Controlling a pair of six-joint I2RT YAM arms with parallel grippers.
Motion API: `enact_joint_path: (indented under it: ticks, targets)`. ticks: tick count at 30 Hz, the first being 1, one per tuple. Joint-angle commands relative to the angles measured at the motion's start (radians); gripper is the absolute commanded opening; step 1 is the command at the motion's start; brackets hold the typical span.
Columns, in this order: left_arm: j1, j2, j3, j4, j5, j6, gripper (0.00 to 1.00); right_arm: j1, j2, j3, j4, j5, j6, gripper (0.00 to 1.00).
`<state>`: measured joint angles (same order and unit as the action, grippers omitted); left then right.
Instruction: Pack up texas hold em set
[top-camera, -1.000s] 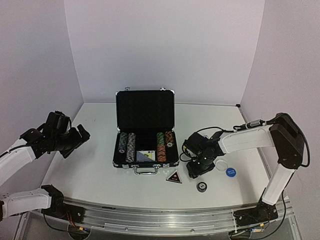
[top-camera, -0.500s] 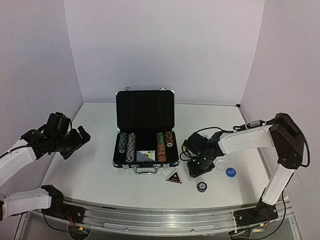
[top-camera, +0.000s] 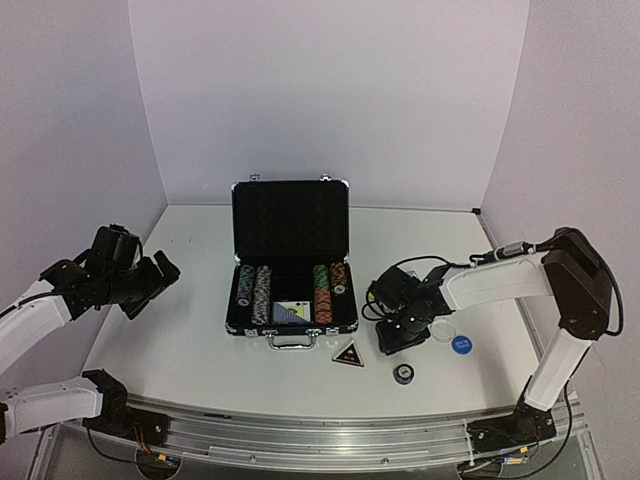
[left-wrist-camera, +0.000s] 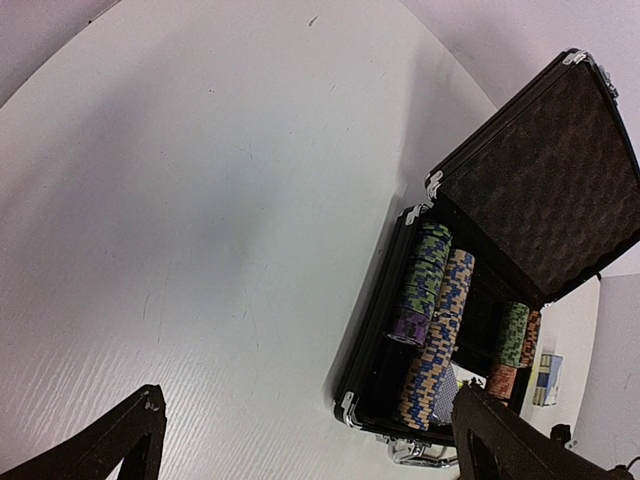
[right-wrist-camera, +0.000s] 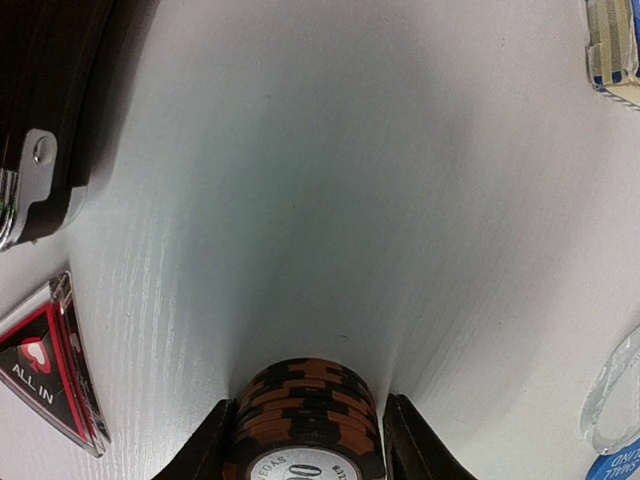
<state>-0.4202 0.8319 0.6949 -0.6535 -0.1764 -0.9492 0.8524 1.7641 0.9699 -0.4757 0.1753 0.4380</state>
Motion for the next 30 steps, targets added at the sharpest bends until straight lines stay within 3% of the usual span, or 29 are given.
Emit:
enact_joint_path:
  ticks: [1, 11, 16, 24, 30]
  targets:
    - [-0.004, -0.026, 0.005, 0.004, -0.016, -0.020, 1.00, 0.006, 0.061, -0.070, -0.065, -0.111, 0.055, 0.44]
    - [-0.003, -0.033, 0.013, -0.024, -0.044, -0.043, 1.00, 0.009, 0.003, -0.118, -0.071, -0.066, 0.095, 0.35]
    - [-0.003, -0.037, 0.012, -0.029, -0.050, -0.060, 1.00, 0.035, 0.004, -0.106, -0.096, -0.027, 0.110, 0.26]
    - [-0.003, -0.024, 0.003, 0.019, -0.012, -0.058, 1.00, 0.054, -0.054, -0.003, -0.138, 0.044, 0.082, 0.06]
    - [-0.004, 0.023, 0.013, 0.068, 0.034, -0.044, 1.00, 0.053, -0.111, 0.116, -0.176, 0.061, 0.011, 0.04]
